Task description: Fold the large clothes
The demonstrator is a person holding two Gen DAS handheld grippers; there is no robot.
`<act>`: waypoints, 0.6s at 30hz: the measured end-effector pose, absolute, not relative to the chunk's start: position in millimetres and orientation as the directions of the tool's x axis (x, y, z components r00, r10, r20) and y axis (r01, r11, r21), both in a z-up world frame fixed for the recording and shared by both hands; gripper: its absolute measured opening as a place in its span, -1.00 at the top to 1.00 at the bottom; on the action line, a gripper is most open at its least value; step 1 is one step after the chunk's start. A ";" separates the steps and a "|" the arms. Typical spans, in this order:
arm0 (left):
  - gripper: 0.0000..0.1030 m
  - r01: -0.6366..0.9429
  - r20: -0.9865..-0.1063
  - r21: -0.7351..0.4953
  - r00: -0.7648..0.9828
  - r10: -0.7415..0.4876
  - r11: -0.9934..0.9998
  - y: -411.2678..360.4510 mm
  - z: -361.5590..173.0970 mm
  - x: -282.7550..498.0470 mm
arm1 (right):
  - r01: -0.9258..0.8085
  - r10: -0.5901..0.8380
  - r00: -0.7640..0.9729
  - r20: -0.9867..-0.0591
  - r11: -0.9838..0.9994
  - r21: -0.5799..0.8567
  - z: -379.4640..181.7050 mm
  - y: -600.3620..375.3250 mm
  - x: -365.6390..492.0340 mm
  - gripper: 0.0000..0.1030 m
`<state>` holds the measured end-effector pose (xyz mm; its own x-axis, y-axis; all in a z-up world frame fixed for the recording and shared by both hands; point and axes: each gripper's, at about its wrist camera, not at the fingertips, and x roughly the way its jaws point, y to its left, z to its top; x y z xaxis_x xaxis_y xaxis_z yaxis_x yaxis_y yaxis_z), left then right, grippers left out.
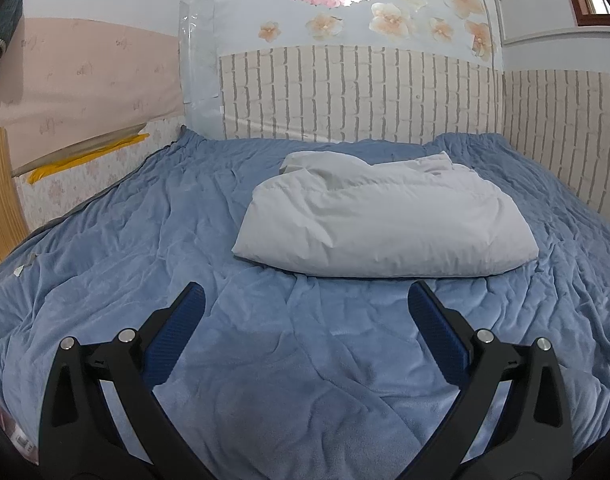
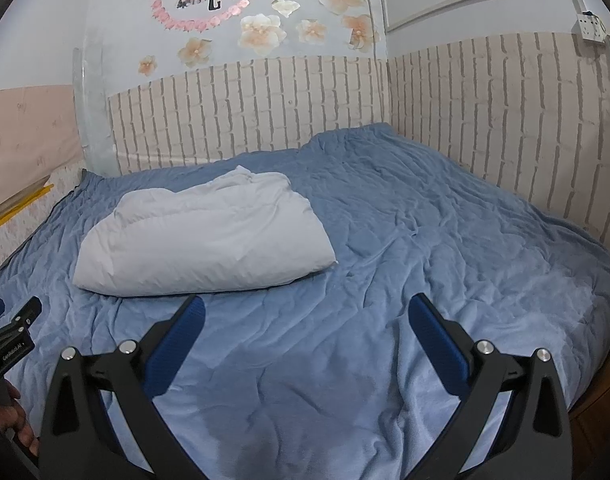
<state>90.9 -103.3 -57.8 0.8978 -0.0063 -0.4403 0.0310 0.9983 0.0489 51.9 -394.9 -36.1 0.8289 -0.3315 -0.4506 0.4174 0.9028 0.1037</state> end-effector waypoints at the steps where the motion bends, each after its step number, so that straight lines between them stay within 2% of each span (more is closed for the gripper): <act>1: -0.94 0.031 -0.440 0.049 0.898 -0.006 0.998 -103.3 -57.9 90.8 | 0.417 -0.331 0.828 -0.452 0.903 0.104 -36.1 -394.7 52.3 -0.97; 18: -0.94 0.028 -0.433 0.037 0.901 -0.010 0.999 -102.3 -59.8 88.5 | 0.417 -0.335 0.826 -0.454 0.905 0.091 -37.8 -396.1 51.4 -0.97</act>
<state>88.5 -102.3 -59.8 0.9012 -0.0095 -0.4332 0.0283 0.9989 0.0370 51.4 -396.1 -37.8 0.8258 -0.3349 -0.4536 0.4166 0.9045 0.0906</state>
